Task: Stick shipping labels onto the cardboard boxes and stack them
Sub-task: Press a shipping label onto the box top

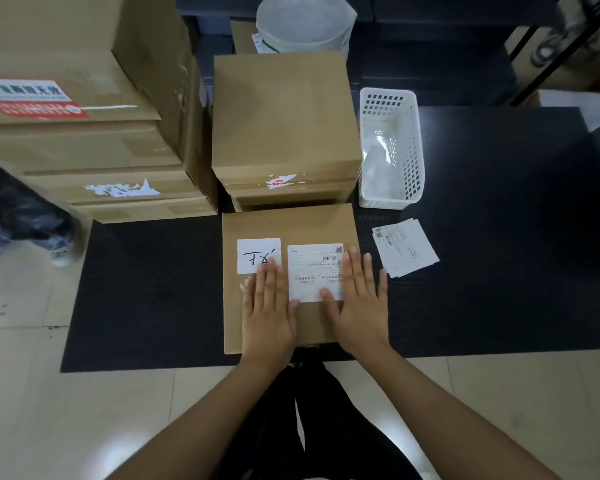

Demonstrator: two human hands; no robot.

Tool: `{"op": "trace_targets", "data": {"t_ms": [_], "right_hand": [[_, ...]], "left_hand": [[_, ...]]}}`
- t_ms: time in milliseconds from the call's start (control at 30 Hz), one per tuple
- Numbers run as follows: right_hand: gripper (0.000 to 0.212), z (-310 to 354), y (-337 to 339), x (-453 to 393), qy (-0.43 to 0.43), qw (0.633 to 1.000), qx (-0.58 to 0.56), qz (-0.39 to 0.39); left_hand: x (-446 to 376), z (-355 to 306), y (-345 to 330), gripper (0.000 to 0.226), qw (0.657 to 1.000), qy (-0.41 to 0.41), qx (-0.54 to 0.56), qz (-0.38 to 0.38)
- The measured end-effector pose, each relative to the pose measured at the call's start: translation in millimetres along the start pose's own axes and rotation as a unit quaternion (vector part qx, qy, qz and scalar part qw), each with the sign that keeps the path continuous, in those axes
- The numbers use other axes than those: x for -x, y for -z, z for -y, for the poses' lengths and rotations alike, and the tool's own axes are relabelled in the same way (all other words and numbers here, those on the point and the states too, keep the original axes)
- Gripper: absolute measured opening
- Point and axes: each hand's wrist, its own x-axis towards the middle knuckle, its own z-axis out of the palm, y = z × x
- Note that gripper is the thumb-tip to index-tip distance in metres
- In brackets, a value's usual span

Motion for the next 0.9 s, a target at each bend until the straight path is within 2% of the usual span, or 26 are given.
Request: {"op": "trace_targets", "data": {"t_ms": [67,100,200,267,500,567,633,700,900], "right_hand": [[0.074,2.3,0.9,0.5,-0.014,1.000,-0.019,-0.005],[0.074,1.1,3.0,1.7,0.010,0.999,-0.035,-0.007],[0.070,-12.3,3.2,9.6,0.221,0.975,-0.021,0.019],[0.070,-19.3,0.9,13.1,0.286,0.957,0.024,0.048],[0.069,-12.7,0.9,18.7,0.221,0.975,0.028,0.022],[0.074,-9.1,-2.3,25.2,0.135,0.991,-0.007,0.008],[0.079,-3.3,-5.3,29.1,0.050,0.998,-0.043,-0.004],[0.081,0.9,-7.5,30.9,0.009,0.998,-0.068,-0.007],[0.084,1.9,-8.5,29.1,0.006,0.993,-0.121,0.006]], "left_hand": [[0.2,1.2,2.4,0.064,1.000,0.016,0.022,-0.011],[0.7,4.2,3.8,0.064,0.999,-0.027,0.028,-0.008],[4.3,17.9,0.7,0.062,0.969,-0.242,-0.027,0.029],[5.4,22.7,-4.2,0.062,0.960,-0.273,-0.047,0.037],[9.7,19.8,-9.6,0.064,0.970,-0.229,-0.073,0.036],[15.5,14.5,-7.9,0.067,0.987,-0.150,-0.058,0.030],[19.8,5.5,-6.0,0.070,0.999,-0.036,-0.023,0.012],[21.0,-2.5,-4.9,0.070,0.999,0.034,-0.001,0.005],[20.8,-5.2,-3.3,0.069,0.999,0.043,0.003,0.008]]}}
